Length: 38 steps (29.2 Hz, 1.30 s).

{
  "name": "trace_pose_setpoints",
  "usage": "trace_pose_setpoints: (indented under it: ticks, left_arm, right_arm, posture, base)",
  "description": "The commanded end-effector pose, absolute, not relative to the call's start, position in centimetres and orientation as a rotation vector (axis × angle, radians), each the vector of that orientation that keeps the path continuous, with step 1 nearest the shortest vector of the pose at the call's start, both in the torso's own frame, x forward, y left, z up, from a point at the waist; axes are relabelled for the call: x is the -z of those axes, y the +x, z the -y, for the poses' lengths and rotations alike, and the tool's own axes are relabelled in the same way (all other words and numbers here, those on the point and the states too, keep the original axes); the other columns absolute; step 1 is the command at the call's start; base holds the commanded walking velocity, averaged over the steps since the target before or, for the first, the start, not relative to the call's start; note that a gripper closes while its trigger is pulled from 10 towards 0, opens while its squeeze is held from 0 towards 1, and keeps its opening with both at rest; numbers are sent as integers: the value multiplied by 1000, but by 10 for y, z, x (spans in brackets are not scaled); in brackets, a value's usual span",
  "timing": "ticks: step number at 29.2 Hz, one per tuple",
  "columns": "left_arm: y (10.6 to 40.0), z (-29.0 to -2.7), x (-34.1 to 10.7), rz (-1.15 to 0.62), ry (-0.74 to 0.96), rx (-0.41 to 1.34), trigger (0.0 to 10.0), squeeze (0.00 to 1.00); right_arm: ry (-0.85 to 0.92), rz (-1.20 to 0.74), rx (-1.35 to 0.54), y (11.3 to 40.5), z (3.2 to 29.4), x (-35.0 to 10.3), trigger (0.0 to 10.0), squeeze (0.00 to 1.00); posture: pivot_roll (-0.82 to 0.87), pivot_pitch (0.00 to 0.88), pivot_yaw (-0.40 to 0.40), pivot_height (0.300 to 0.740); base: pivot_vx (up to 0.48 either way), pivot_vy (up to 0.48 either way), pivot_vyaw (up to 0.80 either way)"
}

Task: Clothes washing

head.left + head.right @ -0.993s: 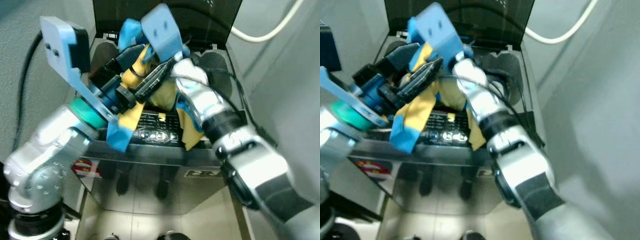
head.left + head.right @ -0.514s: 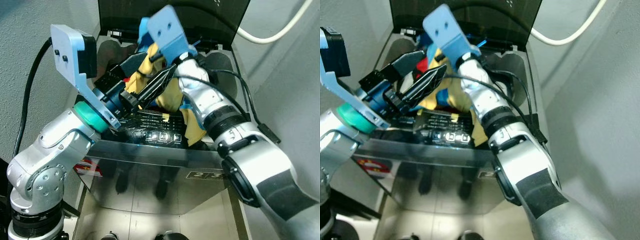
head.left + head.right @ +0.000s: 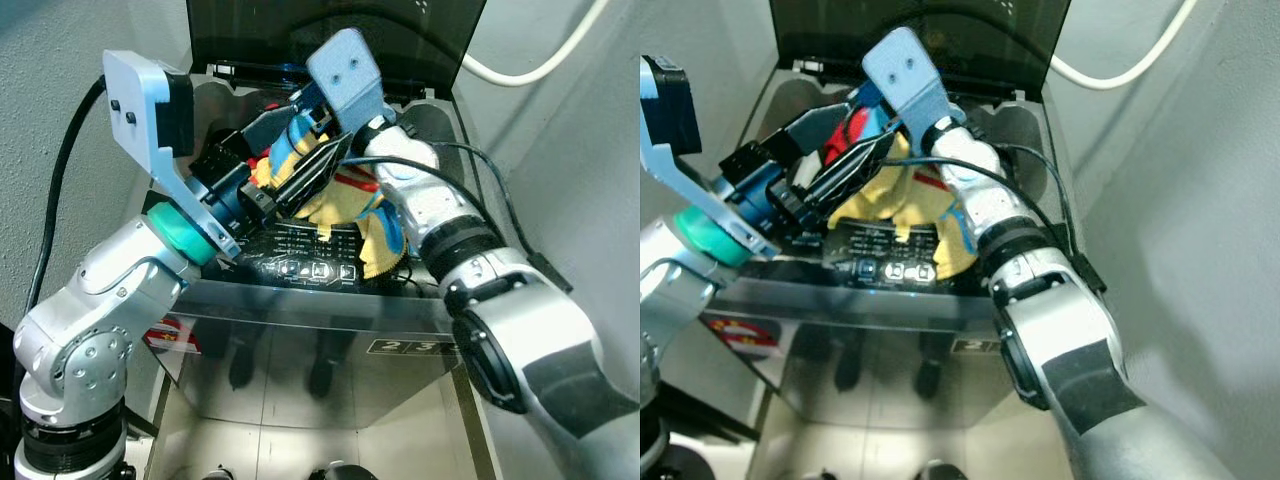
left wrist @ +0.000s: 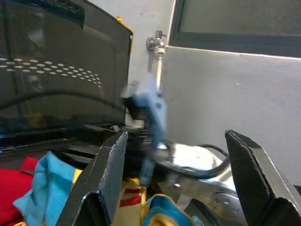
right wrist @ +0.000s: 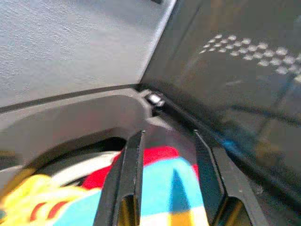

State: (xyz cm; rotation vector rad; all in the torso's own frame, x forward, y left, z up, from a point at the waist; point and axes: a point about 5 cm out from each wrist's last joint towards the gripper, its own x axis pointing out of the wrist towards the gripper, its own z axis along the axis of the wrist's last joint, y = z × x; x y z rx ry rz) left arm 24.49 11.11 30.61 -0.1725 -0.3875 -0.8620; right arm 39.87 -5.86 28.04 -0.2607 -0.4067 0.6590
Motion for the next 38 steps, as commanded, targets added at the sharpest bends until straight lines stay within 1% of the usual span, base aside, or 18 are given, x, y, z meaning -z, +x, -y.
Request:
trace_pose_setpoints:
  ticks: [1,3,4,5,6,7,8,9,10,12,13,14,16,17,20,23,29,38]
  left_arm:
    - [243,-108,-308,389,-172,889,10000,0]
    - [243,-108,-308,389,-172,889,10000,0]
    - [243,-107,-308,388,-172,891,10000,0]
    - [243,-107,-308,388,-172,891,10000,0]
    - [244,-107,-308,387,-171,892,10000,0]
    - [244,-107,-308,387,-171,892,10000,0]
    - [244,-108,-308,386,-171,893,10000,0]
    - [244,-108,-308,386,-171,893,10000,0]
    - [244,-108,-307,385,-171,895,10000,0]
    - [244,-108,-307,385,-171,895,10000,0]
    - [245,-108,-307,384,-170,900,10000,0]
    - [245,-108,-307,384,-170,900,10000,0]
    - [246,-108,-307,383,-168,912,10000,0]
    - [246,-108,-307,383,-168,912,10000,0]
    - [246,-107,-308,385,-163,920,10000,0]
    - [246,-107,-308,385,-162,921,10000,0]
    - [245,-106,-308,383,-156,920,10000,0]
    - [246,-106,-308,384,-156,924,10000,0]
  right_arm:
    - [-194,430,-703,395,76,-284,10000,0]
    - [-194,430,-703,395,76,-284,10000,0]
    - [-200,435,-713,391,88,-280,10000,0]
    - [-200,435,-713,391,88,-280,10000,0]
    - [-210,431,-715,387,102,-274,10000,0]
    - [-210,431,-715,387,102,-274,10000,0]
    - [-224,427,-708,383,113,-269,10000,0]
    - [-224,427,-708,383,113,-269,10000,0]
    - [-231,419,-704,378,121,-263,10000,0]
    - [-231,419,-704,378,121,-263,10000,0]
    - [-246,392,-745,369,132,-253,10000,0]
    - [-246,392,-745,369,132,-253,10000,0]
    - [-288,315,-868,352,147,-236,10000,0]
    - [-288,315,-868,352,147,-236,10000,0]
    - [-320,238,-966,342,166,-232,10000,0]
    - [-337,215,-977,342,170,-232,10000,0]
    - [-402,105,-1007,331,188,-228,10000,0]
    - [-442,40,-1063,323,192,-224,10000,0]
  posture:
    - [-9,1,-17,740]
    - [-9,1,-17,740]
    - [-9,2,-17,740]
    - [-9,2,-17,740]
    - [-11,1,-15,740]
    - [-11,1,-15,740]
    - [-15,0,-11,740]
    - [-15,0,-11,740]
    - [-17,0,-8,740]
    - [-17,0,-8,740]
    - [-27,0,0,740]
    - [-27,0,0,740]
    - [-32,0,6,740]
    - [-32,0,6,740]
    - [-30,0,7,740]
    - [-29,0,7,740]
    - [-26,0,4,740]
    - [-31,0,5,740]
  base:
    - [0,0,0]
    - [0,0,0]
    - [0,0,0]
    - [0,0,0]
    - [0,0,0]
    - [0,0,0]
    - [0,0,0]
    - [0,0,0]
    - [0,0,0]
    - [0,0,0]
    - [0,0,0]
    - [0,0,0]
    - [0,0,0]
    - [0,0,0]
    - [0,0,0]
    - [0,0,0]
    - [0,0,0]
    - [0,0,0]
